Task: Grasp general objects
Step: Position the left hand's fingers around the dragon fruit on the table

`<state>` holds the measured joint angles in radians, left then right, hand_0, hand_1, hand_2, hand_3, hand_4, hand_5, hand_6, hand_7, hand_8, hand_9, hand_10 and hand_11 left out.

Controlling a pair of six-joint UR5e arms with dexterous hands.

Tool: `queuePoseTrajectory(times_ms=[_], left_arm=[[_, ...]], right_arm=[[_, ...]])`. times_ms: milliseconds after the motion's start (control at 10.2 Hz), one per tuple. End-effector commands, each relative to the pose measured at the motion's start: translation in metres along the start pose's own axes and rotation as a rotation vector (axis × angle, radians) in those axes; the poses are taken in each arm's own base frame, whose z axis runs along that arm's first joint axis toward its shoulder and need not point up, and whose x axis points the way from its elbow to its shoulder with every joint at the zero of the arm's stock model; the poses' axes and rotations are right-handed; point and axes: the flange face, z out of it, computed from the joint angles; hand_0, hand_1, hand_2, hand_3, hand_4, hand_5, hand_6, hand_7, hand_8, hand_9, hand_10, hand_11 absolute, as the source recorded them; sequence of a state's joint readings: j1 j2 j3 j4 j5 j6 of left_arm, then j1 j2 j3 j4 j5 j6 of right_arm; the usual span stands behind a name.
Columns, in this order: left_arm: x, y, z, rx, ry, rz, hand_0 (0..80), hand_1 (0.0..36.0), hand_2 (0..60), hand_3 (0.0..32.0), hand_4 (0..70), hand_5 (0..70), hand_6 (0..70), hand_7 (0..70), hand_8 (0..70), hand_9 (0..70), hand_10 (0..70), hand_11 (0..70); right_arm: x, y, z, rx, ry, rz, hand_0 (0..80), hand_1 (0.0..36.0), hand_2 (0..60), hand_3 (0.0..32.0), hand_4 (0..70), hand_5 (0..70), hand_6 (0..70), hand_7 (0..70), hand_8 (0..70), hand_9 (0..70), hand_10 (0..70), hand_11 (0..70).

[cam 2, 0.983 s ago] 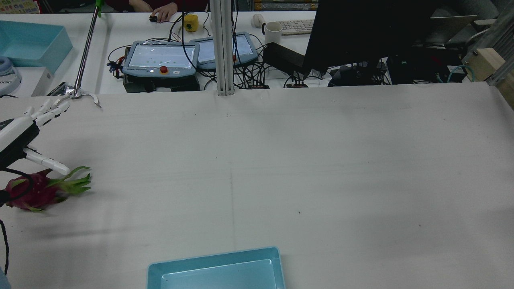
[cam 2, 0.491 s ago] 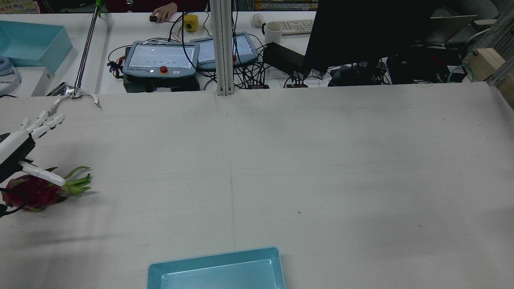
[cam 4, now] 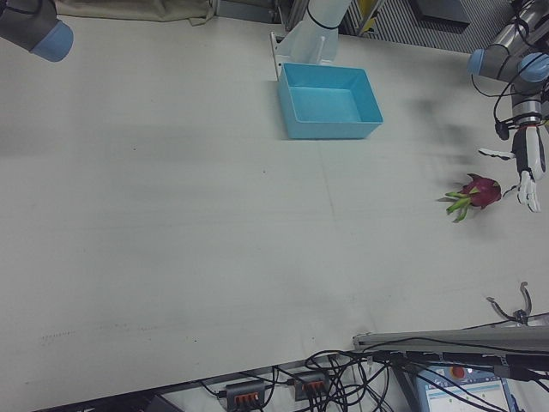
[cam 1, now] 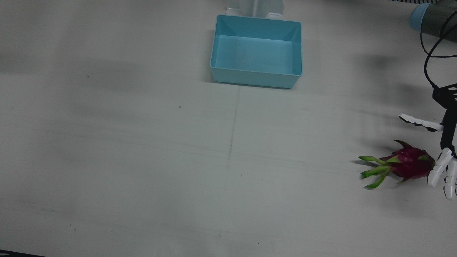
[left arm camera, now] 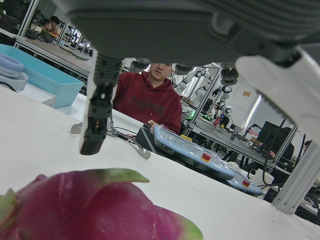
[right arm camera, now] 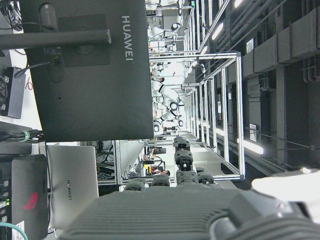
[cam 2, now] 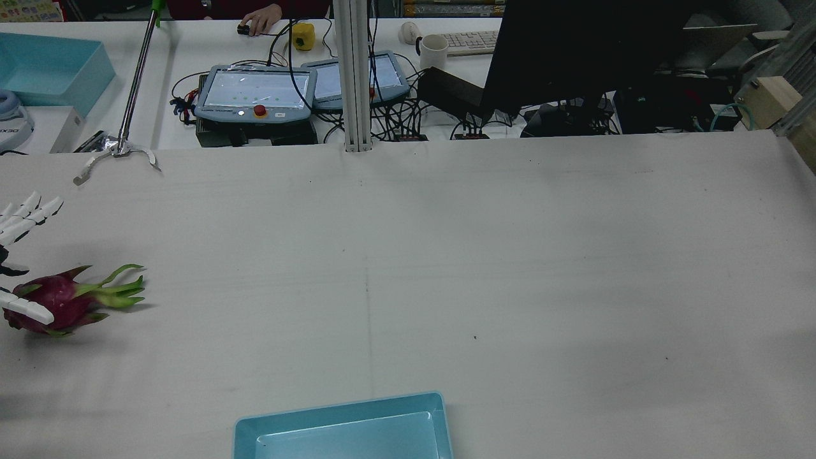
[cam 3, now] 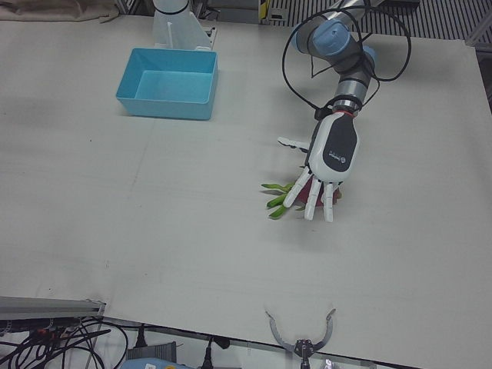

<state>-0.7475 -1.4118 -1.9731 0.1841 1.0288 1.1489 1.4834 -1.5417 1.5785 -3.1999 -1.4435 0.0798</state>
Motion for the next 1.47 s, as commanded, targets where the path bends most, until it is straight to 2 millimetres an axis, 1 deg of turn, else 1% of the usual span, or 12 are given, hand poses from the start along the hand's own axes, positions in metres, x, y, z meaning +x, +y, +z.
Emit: queuePoseTrajectory(times_ms=[0, 98, 197, 295, 393, 491, 590, 688, 983, 1081, 1179, 1376], left_arm=[[-0.005, -0.001, -0.005, 0.072, 0.027, 0.005, 51.5, 16.7, 0.0, 32.0, 0.0, 0.0, 0.0, 0.0, 0.0, 0.0, 0.0, 0.0], [-0.007, 0.026, 0.004, 0.063, 0.018, 0.006, 52.1, 17.7, 0.0, 32.0, 0.0, 0.0, 0.0, 0.0, 0.0, 0.0, 0.0, 0.0], [-0.012, 0.056, 0.015, 0.07, -0.004, 0.019, 51.1, 16.6, 0.0, 32.0, 0.0, 0.0, 0.0, 0.0, 0.0, 0.0, 0.0, 0.0], [-0.015, 0.058, 0.017, 0.089, -0.01, 0.029, 49.8, 15.2, 0.0, 32.0, 0.0, 0.0, 0.0, 0.0, 0.0, 0.0, 0.0, 0.0], [-0.011, 0.06, 0.019, 0.103, -0.026, 0.047, 49.5, 14.8, 0.0, 32.0, 0.0, 0.0, 0.0, 0.0, 0.0, 0.0, 0.0, 0.0], [-0.004, 0.065, 0.025, 0.123, -0.03, 0.058, 48.9, 14.6, 0.0, 32.0, 0.0, 0.0, 0.0, 0.0, 0.0, 0.0, 0.0, 0.0], [-0.003, 0.066, 0.027, 0.133, -0.029, 0.062, 48.4, 14.1, 0.0, 32.0, 0.0, 0.0, 0.0, 0.0, 0.0, 0.0, 0.0, 0.0], [-0.008, 0.064, 0.027, 0.138, -0.037, 0.07, 48.2, 14.0, 0.0, 32.0, 0.0, 0.0, 0.0, 0.0, 0.0, 0.0, 0.0, 0.0], [-0.038, 0.045, 0.028, 0.181, -0.04, 0.091, 47.3, 12.8, 0.0, 32.0, 0.0, 0.0, 0.0, 0.0, 0.0, 0.0, 0.0, 0.0], [-0.046, 0.034, 0.026, 0.206, -0.018, 0.085, 47.3, 12.7, 0.0, 32.0, 0.0, 0.0, 0.0, 0.0, 0.0, 0.0, 0.0, 0.0], [-0.053, 0.028, 0.02, 0.225, -0.018, 0.096, 47.1, 12.5, 0.0, 32.0, 0.0, 0.0, 0.0, 0.0, 0.0, 0.0, 0.0, 0.0], [-0.053, 0.027, 0.021, 0.228, -0.014, 0.094, 46.9, 12.4, 0.0, 32.0, 0.0, 0.0, 0.0, 0.0, 0.0, 0.0, 0.0, 0.0]], right_arm=[[0.0, 0.0, 0.0, 0.0, 0.0, 0.0, 0.0, 0.0, 0.0, 0.0, 0.0, 0.0, 0.0, 0.0, 0.0, 0.0, 0.0, 0.0], [0.0, 0.0, 0.0, 0.0, 0.0, 0.0, 0.0, 0.0, 0.0, 0.0, 0.0, 0.0, 0.0, 0.0, 0.0, 0.0, 0.0, 0.0], [0.0, 0.0, 0.0, 0.0, 0.0, 0.0, 0.0, 0.0, 0.0, 0.0, 0.0, 0.0, 0.0, 0.0, 0.0, 0.0, 0.0, 0.0], [0.0, 0.0, 0.0, 0.0, 0.0, 0.0, 0.0, 0.0, 0.0, 0.0, 0.0, 0.0, 0.0, 0.0, 0.0, 0.0, 0.0, 0.0], [0.0, 0.0, 0.0, 0.0, 0.0, 0.0, 0.0, 0.0, 0.0, 0.0, 0.0, 0.0, 0.0, 0.0, 0.0, 0.0, 0.0, 0.0], [0.0, 0.0, 0.0, 0.0, 0.0, 0.0, 0.0, 0.0, 0.0, 0.0, 0.0, 0.0, 0.0, 0.0, 0.0, 0.0, 0.0, 0.0], [0.0, 0.0, 0.0, 0.0, 0.0, 0.0, 0.0, 0.0, 0.0, 0.0, 0.0, 0.0, 0.0, 0.0, 0.0, 0.0, 0.0, 0.0], [0.0, 0.0, 0.0, 0.0, 0.0, 0.0, 0.0, 0.0, 0.0, 0.0, 0.0, 0.0, 0.0, 0.0, 0.0, 0.0, 0.0, 0.0], [0.0, 0.0, 0.0, 0.0, 0.0, 0.0, 0.0, 0.0, 0.0, 0.0, 0.0, 0.0, 0.0, 0.0, 0.0, 0.0, 0.0, 0.0], [0.0, 0.0, 0.0, 0.0, 0.0, 0.0, 0.0, 0.0, 0.0, 0.0, 0.0, 0.0, 0.0, 0.0, 0.0, 0.0, 0.0, 0.0], [0.0, 0.0, 0.0, 0.0, 0.0, 0.0, 0.0, 0.0, 0.0, 0.0, 0.0, 0.0, 0.0, 0.0, 0.0, 0.0, 0.0, 0.0], [0.0, 0.0, 0.0, 0.0, 0.0, 0.0, 0.0, 0.0, 0.0, 0.0, 0.0, 0.0, 0.0, 0.0, 0.0, 0.0, 0.0, 0.0]])
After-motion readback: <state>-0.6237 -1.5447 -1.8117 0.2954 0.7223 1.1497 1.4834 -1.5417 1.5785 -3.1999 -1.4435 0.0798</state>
